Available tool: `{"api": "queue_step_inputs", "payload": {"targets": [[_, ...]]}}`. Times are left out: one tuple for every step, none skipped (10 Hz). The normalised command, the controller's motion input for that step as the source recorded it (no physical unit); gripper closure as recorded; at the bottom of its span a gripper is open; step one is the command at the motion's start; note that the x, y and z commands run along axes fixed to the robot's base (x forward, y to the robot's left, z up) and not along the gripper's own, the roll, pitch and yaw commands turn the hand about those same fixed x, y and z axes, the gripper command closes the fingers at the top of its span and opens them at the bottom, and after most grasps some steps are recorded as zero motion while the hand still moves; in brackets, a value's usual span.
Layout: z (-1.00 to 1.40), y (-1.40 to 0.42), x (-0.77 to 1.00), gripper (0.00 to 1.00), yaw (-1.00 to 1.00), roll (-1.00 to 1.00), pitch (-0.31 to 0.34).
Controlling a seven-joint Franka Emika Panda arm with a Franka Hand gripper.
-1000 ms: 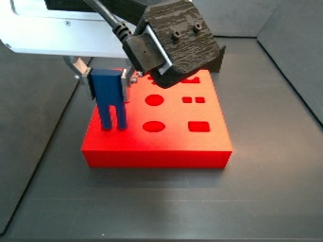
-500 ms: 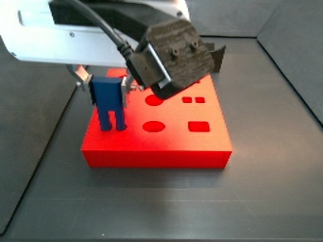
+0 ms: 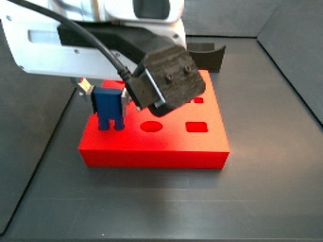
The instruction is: Insert the square-circle object.
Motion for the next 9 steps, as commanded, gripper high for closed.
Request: {"api": "queue_step_inputs", "payload": {"targets": [[-0.57,-0.03,0.05,1.0,-0.03,0.18,0.02],[-0.71,-0.01,0.05,1.0,-0.06,0.15,0.0],[-0.88,0.0,0.05,1.0,-0.08,0.07,0.0],[-0.97,0.0,0.0,1.0,-0.09,0.01,-0.074],[-1.0,-0.03,0.0,1.0,-0.07,0.01,-0.126],[-0.7,0.0,0.0,1.0,-0.05,-0.02,-0.239],[-0.54,-0.01,0.0,1.0,-0.05,-0.01,-0.289],[-0.55,0.0,0.0,1.0,0.0,0.0,-0.281],[-0.56,0.0,0.02,1.0,0.0,-0.03,-0.34]]}}
